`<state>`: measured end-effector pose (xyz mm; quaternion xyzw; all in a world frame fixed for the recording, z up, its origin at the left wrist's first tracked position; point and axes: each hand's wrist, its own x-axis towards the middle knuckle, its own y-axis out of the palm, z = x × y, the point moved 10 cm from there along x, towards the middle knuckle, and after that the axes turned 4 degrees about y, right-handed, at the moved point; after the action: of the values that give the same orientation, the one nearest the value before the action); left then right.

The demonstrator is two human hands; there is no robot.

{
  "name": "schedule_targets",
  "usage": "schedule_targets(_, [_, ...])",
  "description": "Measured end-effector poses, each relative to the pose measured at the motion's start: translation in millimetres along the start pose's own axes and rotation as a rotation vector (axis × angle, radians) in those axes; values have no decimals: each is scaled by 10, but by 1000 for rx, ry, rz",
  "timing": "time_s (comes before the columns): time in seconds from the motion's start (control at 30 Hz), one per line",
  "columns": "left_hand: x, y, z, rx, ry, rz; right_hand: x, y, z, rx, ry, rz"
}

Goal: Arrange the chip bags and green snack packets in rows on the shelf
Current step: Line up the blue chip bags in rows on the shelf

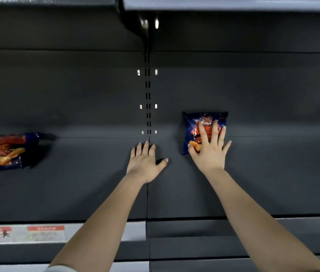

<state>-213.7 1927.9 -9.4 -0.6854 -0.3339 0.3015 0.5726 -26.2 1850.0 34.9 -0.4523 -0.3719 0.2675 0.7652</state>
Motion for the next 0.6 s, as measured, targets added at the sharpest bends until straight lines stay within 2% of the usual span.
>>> schedule_targets(0.47, [3, 1, 1, -9, 12, -11, -5, -2, 53, -91, -32, -28])
schedule_targets(0.6, [-4, -18, -16, -25, 18, -15, -35, -129, 232, -12, -72, -82])
